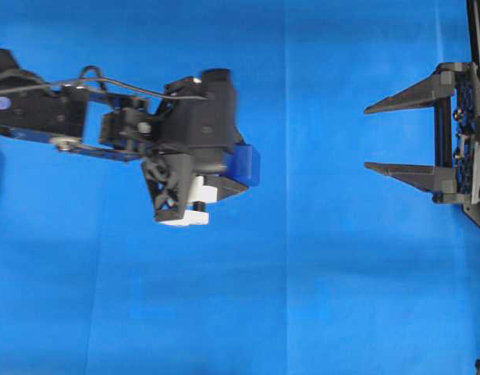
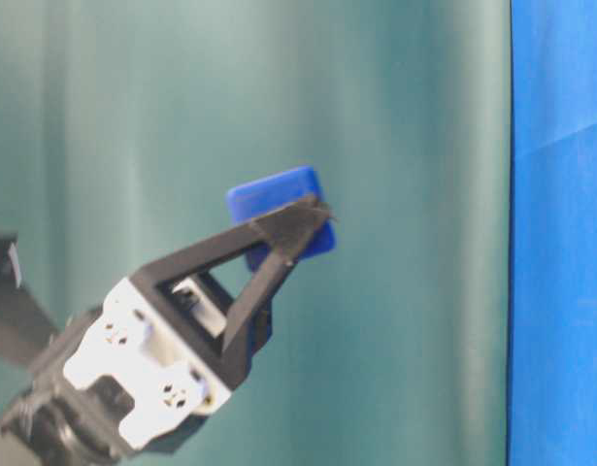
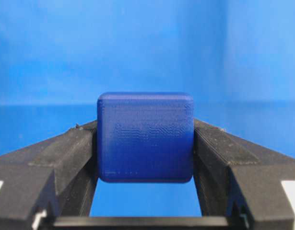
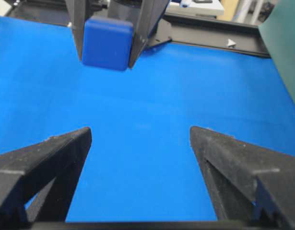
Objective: Handover the blue block to the right arm after grasping it with the left arm, then place it in the designated position.
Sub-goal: 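Raise the cube and rotate the left gripper to face the right arm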
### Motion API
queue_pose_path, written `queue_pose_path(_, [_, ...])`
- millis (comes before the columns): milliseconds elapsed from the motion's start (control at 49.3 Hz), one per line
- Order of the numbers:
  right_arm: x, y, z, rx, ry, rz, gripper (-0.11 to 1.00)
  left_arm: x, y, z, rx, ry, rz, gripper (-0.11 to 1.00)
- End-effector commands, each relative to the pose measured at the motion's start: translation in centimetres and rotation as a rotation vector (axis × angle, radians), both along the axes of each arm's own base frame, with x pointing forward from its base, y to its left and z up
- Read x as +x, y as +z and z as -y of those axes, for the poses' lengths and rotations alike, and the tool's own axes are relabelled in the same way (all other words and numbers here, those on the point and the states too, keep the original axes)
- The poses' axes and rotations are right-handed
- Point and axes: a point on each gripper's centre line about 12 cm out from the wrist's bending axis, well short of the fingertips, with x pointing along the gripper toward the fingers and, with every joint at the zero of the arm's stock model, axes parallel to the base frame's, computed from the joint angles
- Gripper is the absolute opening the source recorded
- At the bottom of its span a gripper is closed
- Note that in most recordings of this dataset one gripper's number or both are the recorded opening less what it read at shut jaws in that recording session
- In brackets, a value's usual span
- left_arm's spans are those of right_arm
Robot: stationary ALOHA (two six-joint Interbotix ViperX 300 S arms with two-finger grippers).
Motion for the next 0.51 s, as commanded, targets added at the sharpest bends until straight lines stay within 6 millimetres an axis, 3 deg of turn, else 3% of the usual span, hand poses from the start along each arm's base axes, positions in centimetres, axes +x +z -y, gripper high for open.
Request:
queue_pose_path(0, [0.3,1.1,0.0,-0.002,-0.002,0.032,0.96,-1.0,2.3,0.2,-0.002,-0.01,0.143,0.48])
queue_pose_path(304, [0.3,1.2,0.0,-0.002,-0.002,0.043,0.96,-4.2,2.8,0.2,-0.017,-0.02,0.435,0.48])
queue_pose_path(487, [0.3,1.3,0.0,-0.002,-0.002,0.044,0.96,-5.2,2.6,0.2,-0.023,-0.022,0.493,0.48])
